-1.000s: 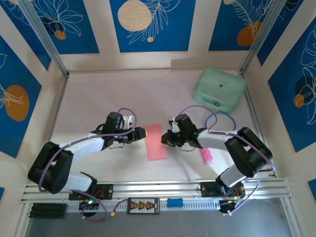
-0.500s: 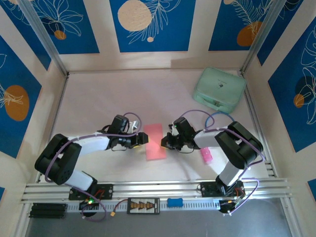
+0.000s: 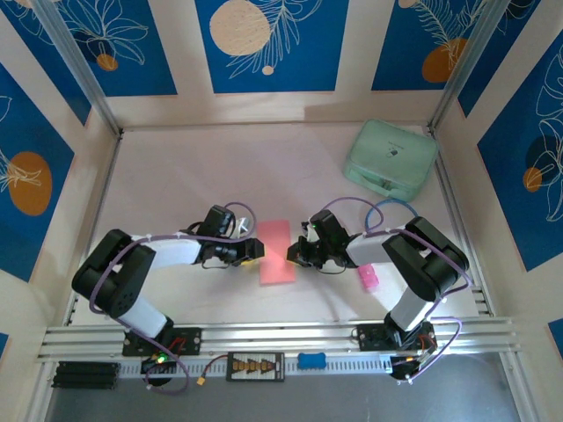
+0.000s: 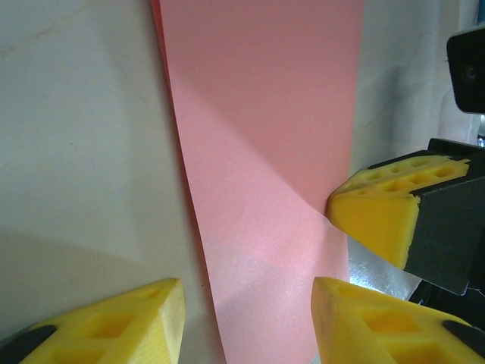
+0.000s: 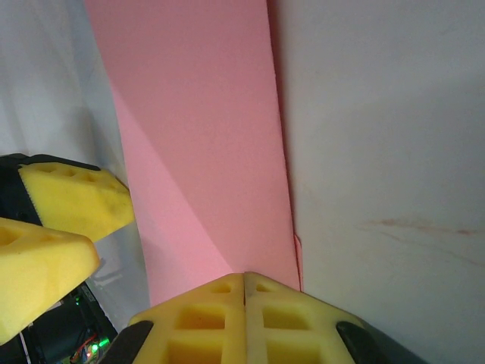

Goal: Fold a paper plane with a square sheet of paper (pick it up from the middle)
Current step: Third fold the triangle at the center of the table.

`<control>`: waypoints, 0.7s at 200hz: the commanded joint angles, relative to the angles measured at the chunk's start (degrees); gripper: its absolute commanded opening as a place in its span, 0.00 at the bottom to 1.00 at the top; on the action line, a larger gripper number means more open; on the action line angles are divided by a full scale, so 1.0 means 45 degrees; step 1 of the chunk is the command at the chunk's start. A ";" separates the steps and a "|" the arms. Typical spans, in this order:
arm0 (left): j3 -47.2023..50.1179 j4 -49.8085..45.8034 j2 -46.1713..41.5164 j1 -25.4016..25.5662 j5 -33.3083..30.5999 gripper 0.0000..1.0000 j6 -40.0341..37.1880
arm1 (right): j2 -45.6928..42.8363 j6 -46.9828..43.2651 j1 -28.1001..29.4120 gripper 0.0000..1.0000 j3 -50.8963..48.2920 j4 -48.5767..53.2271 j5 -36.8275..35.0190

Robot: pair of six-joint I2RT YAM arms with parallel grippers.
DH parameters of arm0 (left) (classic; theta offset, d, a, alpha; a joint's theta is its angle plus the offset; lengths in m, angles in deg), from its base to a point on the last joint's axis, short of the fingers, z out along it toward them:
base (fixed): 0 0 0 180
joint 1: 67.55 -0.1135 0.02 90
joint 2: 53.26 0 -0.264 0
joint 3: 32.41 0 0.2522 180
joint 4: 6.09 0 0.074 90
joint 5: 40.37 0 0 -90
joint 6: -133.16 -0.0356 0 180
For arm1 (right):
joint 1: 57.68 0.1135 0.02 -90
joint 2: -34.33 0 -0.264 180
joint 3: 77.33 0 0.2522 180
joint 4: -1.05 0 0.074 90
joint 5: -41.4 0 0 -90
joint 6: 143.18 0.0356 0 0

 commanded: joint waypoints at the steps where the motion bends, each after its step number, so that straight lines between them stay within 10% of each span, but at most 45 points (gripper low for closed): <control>1: -0.0221 0.0302 0.0562 0.0122 0.0085 0.44 0.0130 | 0.0404 0.0049 0.0276 0.05 -0.0412 0.1105 -0.0580; 140: -0.0722 0.0057 0.1016 0.0127 -0.0258 0.23 0.0521 | 0.0405 -0.0014 0.0408 0.05 -0.0379 0.1063 -0.0614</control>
